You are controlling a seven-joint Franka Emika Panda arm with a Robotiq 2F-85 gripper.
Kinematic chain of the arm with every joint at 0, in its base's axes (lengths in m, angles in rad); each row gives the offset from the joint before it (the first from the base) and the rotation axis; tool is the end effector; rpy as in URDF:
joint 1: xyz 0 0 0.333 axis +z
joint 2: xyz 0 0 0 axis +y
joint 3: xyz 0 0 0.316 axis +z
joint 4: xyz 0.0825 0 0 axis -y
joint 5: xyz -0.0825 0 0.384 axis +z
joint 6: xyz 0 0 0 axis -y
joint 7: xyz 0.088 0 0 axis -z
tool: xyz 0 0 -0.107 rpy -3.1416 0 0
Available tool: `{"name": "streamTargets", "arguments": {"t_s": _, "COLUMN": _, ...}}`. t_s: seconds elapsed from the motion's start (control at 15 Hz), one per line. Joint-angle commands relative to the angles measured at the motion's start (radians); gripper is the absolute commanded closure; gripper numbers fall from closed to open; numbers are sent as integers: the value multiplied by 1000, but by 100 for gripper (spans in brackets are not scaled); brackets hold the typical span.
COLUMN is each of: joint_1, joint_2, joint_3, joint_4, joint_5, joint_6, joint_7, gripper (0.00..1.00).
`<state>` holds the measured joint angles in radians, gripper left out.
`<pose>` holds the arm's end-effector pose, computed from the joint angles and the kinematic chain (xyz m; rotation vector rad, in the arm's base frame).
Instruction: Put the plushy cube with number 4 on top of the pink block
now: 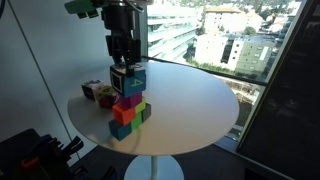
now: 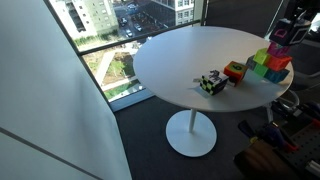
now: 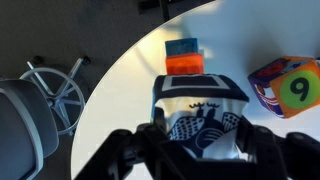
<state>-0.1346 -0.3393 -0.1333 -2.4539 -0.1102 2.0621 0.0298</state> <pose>0.4097 -0.1191 0.4176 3.0741 -0.3618 -0.0922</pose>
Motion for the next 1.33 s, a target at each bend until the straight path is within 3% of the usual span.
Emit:
{"name": "streamTargets", "arguments": {"t_s": 0.0, "joint_1": -6, "joint_2": -2, "joint_3": -4, "joint_4": 4, "joint_5": 2, "joint_6": 10, "joint_7": -29, "gripper": 1}}
{"name": "streamTargets", "arguments": {"t_s": 1.27, "joint_1": 10, "joint_2": -16, "joint_3": -8, "joint_4": 69, "joint_5": 120, "joint_6": -30, "joint_7": -74, "gripper": 0}}
